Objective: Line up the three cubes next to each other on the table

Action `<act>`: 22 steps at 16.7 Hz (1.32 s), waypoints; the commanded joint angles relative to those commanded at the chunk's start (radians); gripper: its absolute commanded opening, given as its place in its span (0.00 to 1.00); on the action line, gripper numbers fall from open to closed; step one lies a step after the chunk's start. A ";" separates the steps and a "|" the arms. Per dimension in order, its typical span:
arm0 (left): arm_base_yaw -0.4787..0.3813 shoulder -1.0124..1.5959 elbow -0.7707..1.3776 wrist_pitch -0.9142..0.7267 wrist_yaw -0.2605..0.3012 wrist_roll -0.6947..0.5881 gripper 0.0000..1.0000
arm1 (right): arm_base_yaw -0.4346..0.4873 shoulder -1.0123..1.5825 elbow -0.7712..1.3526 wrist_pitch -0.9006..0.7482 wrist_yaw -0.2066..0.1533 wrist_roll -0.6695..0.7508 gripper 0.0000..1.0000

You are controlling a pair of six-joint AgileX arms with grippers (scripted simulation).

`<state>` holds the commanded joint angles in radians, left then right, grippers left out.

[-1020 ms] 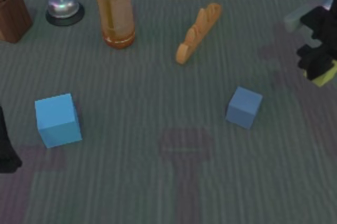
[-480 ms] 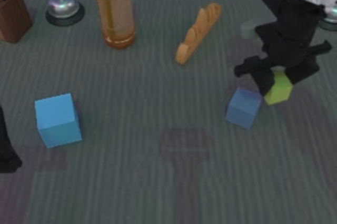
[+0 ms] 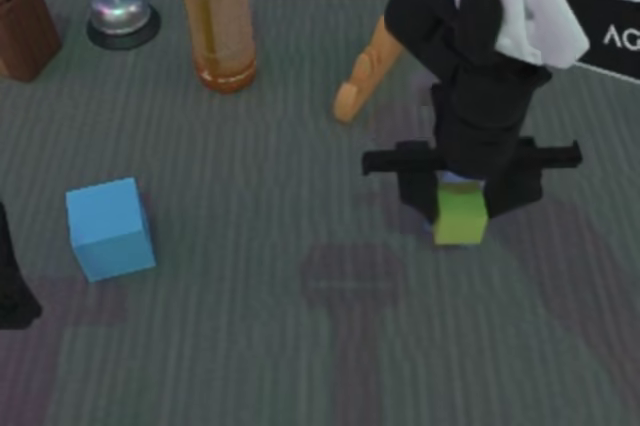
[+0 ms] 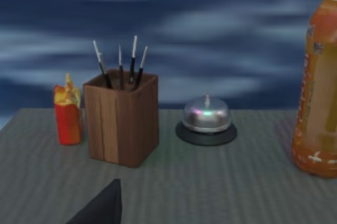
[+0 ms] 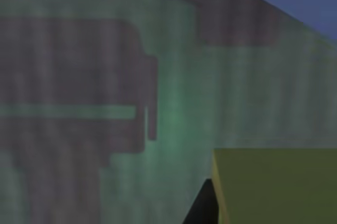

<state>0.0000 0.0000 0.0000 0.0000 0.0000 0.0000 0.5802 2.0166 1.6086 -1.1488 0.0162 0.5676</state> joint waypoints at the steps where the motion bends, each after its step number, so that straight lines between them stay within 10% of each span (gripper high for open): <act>1: 0.000 0.000 0.000 0.000 0.000 0.000 1.00 | 0.010 -0.007 -0.006 0.003 0.001 0.019 0.00; 19: 0.000 0.000 0.000 0.000 0.000 0.000 1.00 | 0.018 0.065 -0.183 0.255 0.002 0.032 0.00; 22: 0.000 0.000 0.000 0.000 0.000 0.000 1.00 | 0.018 0.065 -0.183 0.255 0.002 0.032 0.23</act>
<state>0.0000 0.0000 0.0000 0.0000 0.0000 0.0000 0.5986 2.0819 1.4252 -0.8934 0.0185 0.5998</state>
